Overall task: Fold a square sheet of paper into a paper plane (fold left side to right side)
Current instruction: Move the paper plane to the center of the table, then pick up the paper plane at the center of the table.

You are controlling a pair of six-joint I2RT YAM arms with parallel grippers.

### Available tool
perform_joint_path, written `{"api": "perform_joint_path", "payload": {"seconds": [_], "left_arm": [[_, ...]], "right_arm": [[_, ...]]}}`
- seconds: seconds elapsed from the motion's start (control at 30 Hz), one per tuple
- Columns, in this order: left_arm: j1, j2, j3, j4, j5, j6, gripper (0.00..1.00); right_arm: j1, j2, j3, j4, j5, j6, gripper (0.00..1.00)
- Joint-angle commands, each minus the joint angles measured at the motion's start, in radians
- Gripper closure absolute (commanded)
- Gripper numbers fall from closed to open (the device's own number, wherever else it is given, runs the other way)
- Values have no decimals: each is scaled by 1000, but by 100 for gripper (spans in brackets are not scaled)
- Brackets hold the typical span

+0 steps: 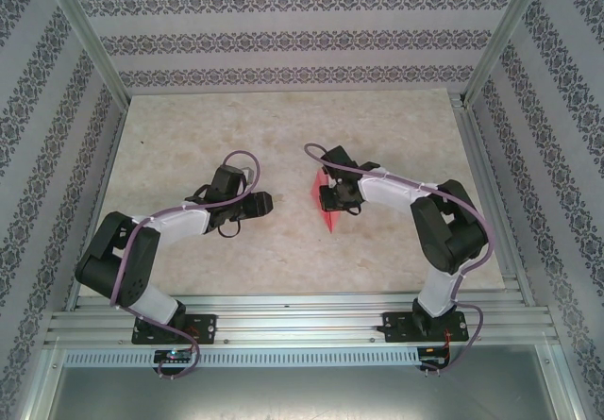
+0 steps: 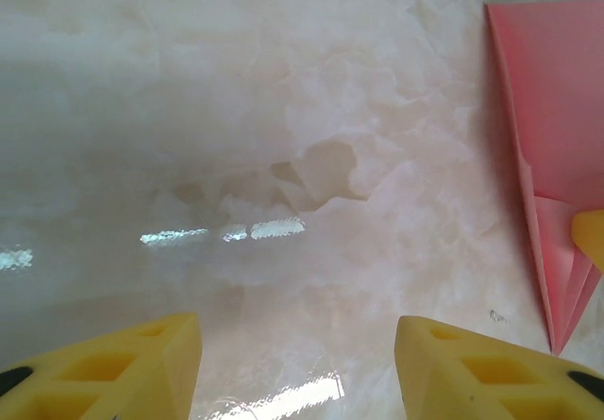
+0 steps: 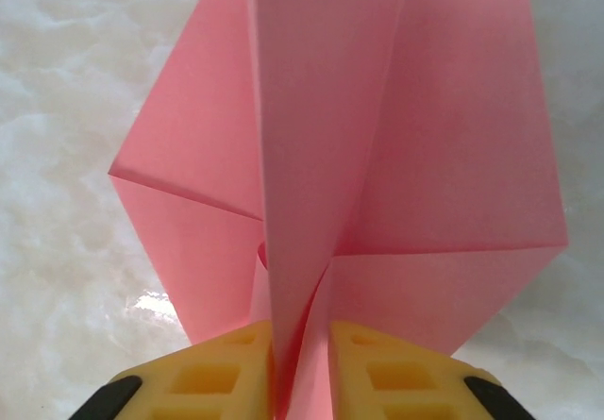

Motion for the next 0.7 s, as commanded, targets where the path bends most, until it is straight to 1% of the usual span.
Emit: {"api": "perform_joint_path", "payload": {"seconds": [0.0, 0.17, 0.27, 0.4, 0.67], "left_arm": [[9, -22, 22, -24, -17, 21, 42], [9, -18, 17, -21, -17, 24, 43], [10, -15, 16, -18, -15, 24, 42], [9, -10, 15, -15, -13, 25, 42], [9, 3, 9, -6, -8, 24, 42]], "right_arm": [[3, 16, 32, -33, 21, -6, 76], [10, 39, 68, -95, 42, 9, 74], [12, 15, 60, -81, 23, 20, 70], [14, 13, 92, -96, 14, 35, 66], [27, 85, 191, -160, 57, 50, 56]]}}
